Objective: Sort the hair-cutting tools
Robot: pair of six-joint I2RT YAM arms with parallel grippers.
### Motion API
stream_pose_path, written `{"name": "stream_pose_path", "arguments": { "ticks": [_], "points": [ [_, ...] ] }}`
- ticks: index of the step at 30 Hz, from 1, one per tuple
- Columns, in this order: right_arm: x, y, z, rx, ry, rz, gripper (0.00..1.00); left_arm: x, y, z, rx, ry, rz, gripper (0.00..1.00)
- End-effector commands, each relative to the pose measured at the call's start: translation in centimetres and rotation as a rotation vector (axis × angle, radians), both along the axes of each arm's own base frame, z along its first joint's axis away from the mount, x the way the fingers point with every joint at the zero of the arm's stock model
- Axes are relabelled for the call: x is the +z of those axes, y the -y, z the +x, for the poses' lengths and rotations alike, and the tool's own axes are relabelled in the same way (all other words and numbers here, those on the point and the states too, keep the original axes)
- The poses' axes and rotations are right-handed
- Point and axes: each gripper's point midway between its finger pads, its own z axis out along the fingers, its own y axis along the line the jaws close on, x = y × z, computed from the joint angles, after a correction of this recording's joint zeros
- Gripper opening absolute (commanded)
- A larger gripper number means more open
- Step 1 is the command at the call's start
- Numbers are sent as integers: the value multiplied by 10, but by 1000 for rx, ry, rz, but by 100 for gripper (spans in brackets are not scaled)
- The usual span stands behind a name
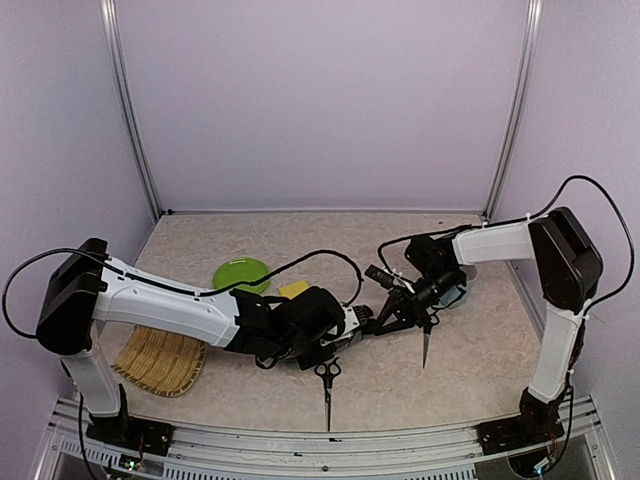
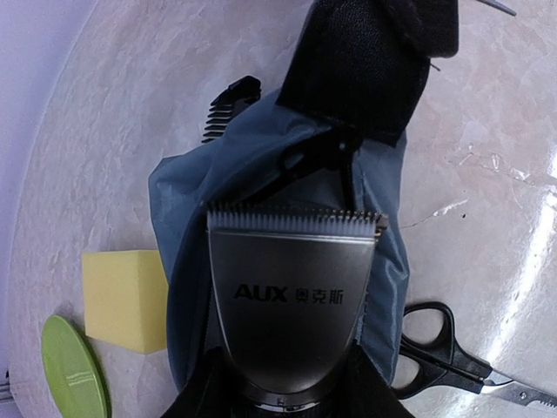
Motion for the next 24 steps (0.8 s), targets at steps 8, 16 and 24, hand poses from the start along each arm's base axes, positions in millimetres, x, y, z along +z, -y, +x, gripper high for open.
{"name": "stream_pose_path", "arguments": {
  "ticks": [8,16,24],
  "points": [
    [10,5,-12,12,-142,25,0,16,-26,20,136,50,-4,49],
    [8,5,-9,-3,-145,11,0,40,-18,19,121,49,-107,56],
    [5,7,-5,-20,-134,-5,0,22,-44,38,252,-42,-128,63]
  ]
}}
